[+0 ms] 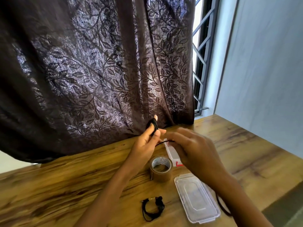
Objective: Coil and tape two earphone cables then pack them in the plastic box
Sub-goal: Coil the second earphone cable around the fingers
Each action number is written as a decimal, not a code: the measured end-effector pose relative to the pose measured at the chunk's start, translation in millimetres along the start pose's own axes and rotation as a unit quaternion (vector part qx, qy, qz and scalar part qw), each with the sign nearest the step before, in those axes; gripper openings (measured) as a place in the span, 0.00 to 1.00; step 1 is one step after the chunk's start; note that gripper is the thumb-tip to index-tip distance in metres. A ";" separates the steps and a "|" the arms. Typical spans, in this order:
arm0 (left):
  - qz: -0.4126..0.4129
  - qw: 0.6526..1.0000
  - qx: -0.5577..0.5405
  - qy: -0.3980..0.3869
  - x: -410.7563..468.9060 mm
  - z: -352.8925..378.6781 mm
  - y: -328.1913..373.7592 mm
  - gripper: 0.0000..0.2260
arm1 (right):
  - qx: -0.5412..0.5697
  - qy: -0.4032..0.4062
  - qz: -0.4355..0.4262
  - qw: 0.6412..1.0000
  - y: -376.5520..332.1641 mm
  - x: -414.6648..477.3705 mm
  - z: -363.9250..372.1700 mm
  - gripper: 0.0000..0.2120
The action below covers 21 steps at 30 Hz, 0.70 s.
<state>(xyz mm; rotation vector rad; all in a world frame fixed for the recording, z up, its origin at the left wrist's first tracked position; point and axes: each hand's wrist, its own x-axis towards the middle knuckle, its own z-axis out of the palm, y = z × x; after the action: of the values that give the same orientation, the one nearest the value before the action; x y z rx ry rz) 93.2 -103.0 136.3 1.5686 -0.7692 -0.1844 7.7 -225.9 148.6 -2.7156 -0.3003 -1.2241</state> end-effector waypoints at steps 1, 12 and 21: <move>-0.012 1.000 0.005 -0.018 -1.1 1.0 -1.6 0.19 | 0.017 0.012 -0.004 1.000 2.8 4.7 -3.7 0.08; -0.003 0.991 -0.027 -0.133 -13.9 8.8 16.1 0.15 | 0.289 0.072 0.080 0.951 37.4 30.2 -6.3 0.08; 0.031 0.978 -0.120 -0.170 -16.3 9.4 37.2 0.16 | 0.452 0.113 0.247 0.850 33.5 12.8 21.7 0.10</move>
<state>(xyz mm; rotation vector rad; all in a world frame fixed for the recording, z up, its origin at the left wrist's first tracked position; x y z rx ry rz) 62.3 -100.0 164.1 1.2957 -1.0207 -0.4909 39.8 -252.1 142.2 -1.6665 -0.0882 -0.9001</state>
